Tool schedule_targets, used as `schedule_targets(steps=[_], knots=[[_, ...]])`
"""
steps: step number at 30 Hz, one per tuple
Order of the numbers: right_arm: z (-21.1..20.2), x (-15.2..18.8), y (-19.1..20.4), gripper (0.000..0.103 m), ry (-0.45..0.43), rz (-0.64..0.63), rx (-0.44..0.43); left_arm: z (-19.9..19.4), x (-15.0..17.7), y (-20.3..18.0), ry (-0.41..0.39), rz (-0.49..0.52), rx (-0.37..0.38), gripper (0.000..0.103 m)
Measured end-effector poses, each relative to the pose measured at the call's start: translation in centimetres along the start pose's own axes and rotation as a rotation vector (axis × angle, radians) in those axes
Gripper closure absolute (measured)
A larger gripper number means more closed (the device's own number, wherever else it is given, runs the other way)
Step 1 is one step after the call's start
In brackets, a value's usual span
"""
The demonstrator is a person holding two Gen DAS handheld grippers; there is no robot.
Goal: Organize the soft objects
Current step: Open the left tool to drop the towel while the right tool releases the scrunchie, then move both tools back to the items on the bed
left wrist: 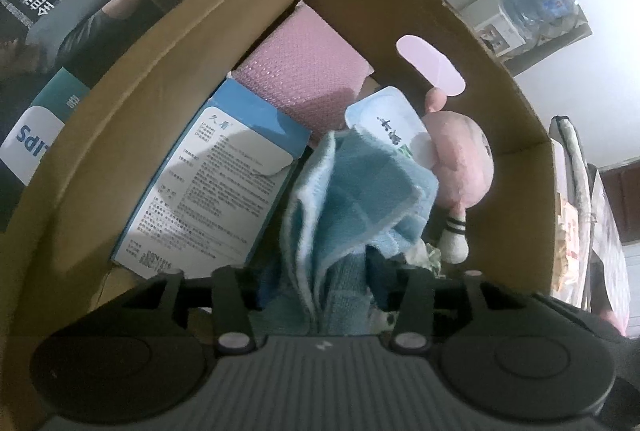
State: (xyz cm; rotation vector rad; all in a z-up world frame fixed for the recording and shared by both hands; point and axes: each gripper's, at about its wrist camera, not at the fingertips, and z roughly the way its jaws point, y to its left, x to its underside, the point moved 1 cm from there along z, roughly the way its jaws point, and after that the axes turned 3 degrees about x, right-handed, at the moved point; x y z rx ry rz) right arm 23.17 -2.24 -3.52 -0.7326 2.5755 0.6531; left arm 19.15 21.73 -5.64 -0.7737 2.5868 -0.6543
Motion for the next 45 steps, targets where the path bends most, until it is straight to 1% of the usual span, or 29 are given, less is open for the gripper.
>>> schedule_targets(steps=[1, 3, 6, 11, 13, 18, 20, 24, 28, 33, 39, 42, 45], knots=[[-0.8, 0.2, -0.2, 0.053, -0.021, 0.01, -0.013, -0.1, 0.1, -0.1, -0.003, 0.002, 0.0, 0.051], [-2.9, 0.7, -0.6, 0.053, -0.066, 0.039, -0.041, -0.5, 0.3, -0.6, -0.017, 0.011, 0.003, 0.043], [-5.9, 1.7, -1.6, 0.052, -0.129, 0.072, -0.077, -1.3, 0.5, -1.2, -0.048, 0.031, 0.018, 0.037], [-10.4, 3.9, -2.7, 0.051, -0.226, 0.093, -0.111, -2.4, 0.9, -2.3, -0.074, 0.061, 0.033, 0.034], [-11.3, 4.7, -3.4, 0.05, -0.263, 0.107, -0.117, -2.9, 1.2, -2.5, -0.086, 0.069, 0.037, 0.033], [-15.2, 8.6, -5.4, 0.046, -0.354, 0.162, -0.125, -4.8, 2.1, -3.4, -0.141, 0.103, 0.048, 0.024], [-16.5, 10.5, -6.7, 0.044, -0.39, 0.198, -0.124, -5.7, 2.4, -3.8, -0.167, 0.118, 0.052, 0.022], [-18.1, 14.0, -9.5, 0.042, -0.451, 0.279, -0.117, -7.3, 3.0, -4.5, -0.203, 0.136, 0.064, 0.021], [-18.7, 17.1, -12.2, 0.04, -0.498, 0.371, -0.117, -8.4, 3.8, -6.0, -0.23, 0.168, 0.073, 0.021], [-19.2, 20.7, -15.0, 0.039, -0.551, 0.464, -0.119, -9.4, 4.7, -7.8, -0.232, 0.204, 0.092, 0.021], [-19.0, 23.6, -16.8, 0.038, -0.601, 0.549, -0.127, -10.1, 5.7, -9.4, -0.231, 0.248, 0.096, 0.02], [-18.7, 24.4, -16.9, 0.037, -0.61, 0.567, -0.131, -10.4, 6.1, -9.5, -0.244, 0.241, 0.104, 0.02], [-18.2, 24.5, -16.8, 0.037, -0.6, 0.564, -0.128, -10.7, 6.3, -8.8, -0.259, 0.21, 0.107, 0.02]])
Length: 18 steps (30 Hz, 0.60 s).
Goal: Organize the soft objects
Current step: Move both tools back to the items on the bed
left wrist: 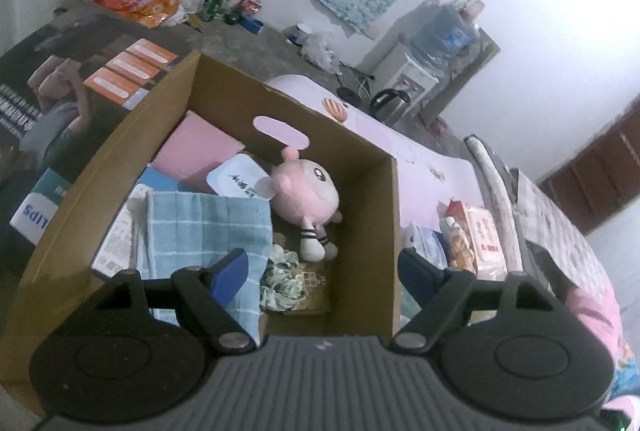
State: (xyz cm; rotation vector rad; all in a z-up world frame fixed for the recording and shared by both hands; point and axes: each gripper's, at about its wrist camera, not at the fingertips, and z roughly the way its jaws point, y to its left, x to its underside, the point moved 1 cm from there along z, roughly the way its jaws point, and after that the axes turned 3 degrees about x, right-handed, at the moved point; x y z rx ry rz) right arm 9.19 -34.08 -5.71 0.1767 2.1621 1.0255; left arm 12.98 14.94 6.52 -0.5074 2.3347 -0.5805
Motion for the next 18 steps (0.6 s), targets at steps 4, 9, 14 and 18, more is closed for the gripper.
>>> schedule_targets(steps=[4, 9, 14, 18], knots=[[-0.4, 0.9, 0.4, 0.036, -0.006, 0.011, 0.001, -0.2, 1.0, 1.1, -0.002, -0.032, -0.025, 0.02], [0.2, 2.3, -0.5, 0.033, -0.003, 0.039, 0.041, -0.8, 2.9, 0.8, -0.004, 0.019, -0.024, 0.018], [0.2, 3.4, -0.9, 0.024, -0.022, 0.028, 0.114, -1.0, 4.4, -2.7, -0.035, 0.161, -0.003, 0.011], [-0.8, 3.6, -1.6, 0.02, -0.067, 0.02, 0.145, -1.1, 5.5, -6.6, -0.063, 0.273, 0.046, 0.007]])
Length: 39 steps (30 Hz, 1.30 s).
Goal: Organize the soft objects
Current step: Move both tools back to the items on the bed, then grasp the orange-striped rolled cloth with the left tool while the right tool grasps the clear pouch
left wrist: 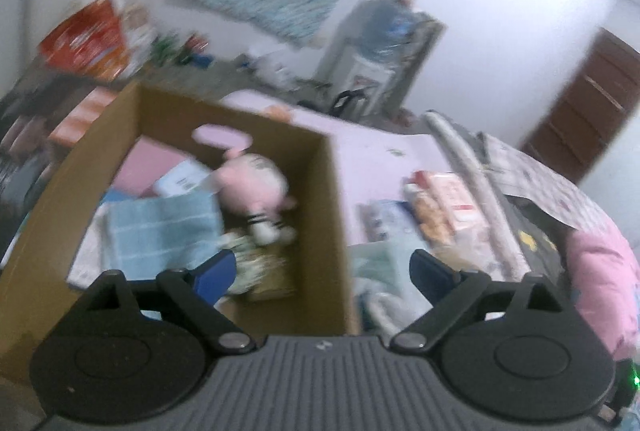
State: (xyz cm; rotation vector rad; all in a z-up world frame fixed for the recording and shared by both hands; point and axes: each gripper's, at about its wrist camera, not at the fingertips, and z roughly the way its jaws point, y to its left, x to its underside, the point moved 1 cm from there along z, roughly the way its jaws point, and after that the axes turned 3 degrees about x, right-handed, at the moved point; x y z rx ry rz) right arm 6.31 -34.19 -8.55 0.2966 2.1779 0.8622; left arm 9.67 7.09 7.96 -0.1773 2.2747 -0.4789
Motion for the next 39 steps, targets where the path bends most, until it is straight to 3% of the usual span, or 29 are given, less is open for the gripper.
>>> schedule_targets(steps=[6, 13, 21, 30, 34, 39], knots=[[-0.8, -0.4, -2.6, 0.019, -0.036, 0.05, 0.015, 1.2, 1.9, -5.7, -0.007, 0.13, 0.059, 0.004], [-1.0, -1.6, -5.6, 0.019, -0.072, 0.079, 0.034, 5.0, 3.5, -10.6, 0.069, 0.208, 0.089, 0.004], [1.6, -6.6, -8.8, 0.019, -0.133, 0.045, 0.09, 10.7, 2.8, -14.1, 0.153, 0.188, 0.085, 0.005], [9.0, -12.8, -11.5, 0.019, -0.105, 0.002, 0.144, 20.4, -2.0, -16.3, 0.29, 0.022, 0.065, 0.007], [11.6, -14.0, -12.8, 0.031, -0.07, 0.032, 0.127, 25.2, -3.3, -16.6, 0.334, -0.019, 0.06, 0.009], [12.5, -14.4, -14.0, 0.065, -0.052, 0.071, 0.122, 29.8, -3.8, -16.4, 0.349, -0.038, -0.036, 0.016]])
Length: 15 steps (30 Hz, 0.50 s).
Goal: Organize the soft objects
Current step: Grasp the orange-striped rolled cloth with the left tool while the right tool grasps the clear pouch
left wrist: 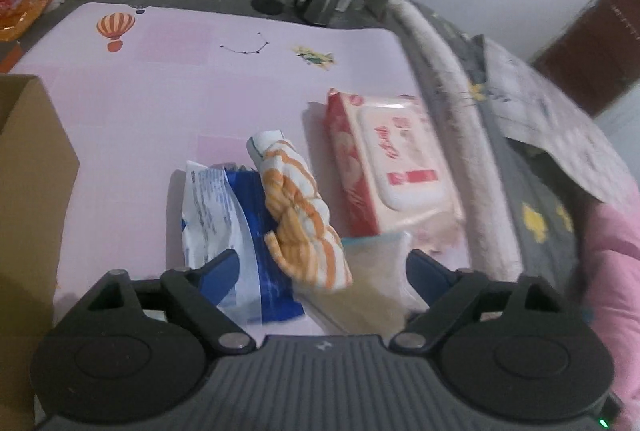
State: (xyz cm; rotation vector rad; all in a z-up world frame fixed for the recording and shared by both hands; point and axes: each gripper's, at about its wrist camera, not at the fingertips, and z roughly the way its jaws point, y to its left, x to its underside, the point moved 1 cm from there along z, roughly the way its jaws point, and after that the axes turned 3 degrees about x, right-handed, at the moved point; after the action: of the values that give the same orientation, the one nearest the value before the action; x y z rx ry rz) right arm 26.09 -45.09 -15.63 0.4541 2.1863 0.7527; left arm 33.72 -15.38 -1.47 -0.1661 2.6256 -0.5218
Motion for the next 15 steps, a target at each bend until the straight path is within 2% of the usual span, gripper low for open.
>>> schedule_targets(steps=[2, 7, 12, 15], knots=[[0.0, 0.3, -0.5, 0.07, 0.019, 0.025, -0.013, 1.2, -0.3, -0.4, 0.006, 0.023, -0.038, 0.019], [-1.0, 1.2, -0.8, 0.073, 0.038, 0.029, -0.038, 2.9, -0.5, -1.8, 0.008, 0.103, -0.099, 0.032], [-2.6, 3.1, -1.0, 0.08, 0.087, 0.057, -0.092, 4.4, -0.2, -2.0, 0.032, 0.128, -0.14, 0.055], [-4.1, 4.5, -0.9, 0.081, 0.105, 0.047, -0.103, 4.7, 0.2, -1.9, 0.034, 0.136, -0.134, 0.057]])
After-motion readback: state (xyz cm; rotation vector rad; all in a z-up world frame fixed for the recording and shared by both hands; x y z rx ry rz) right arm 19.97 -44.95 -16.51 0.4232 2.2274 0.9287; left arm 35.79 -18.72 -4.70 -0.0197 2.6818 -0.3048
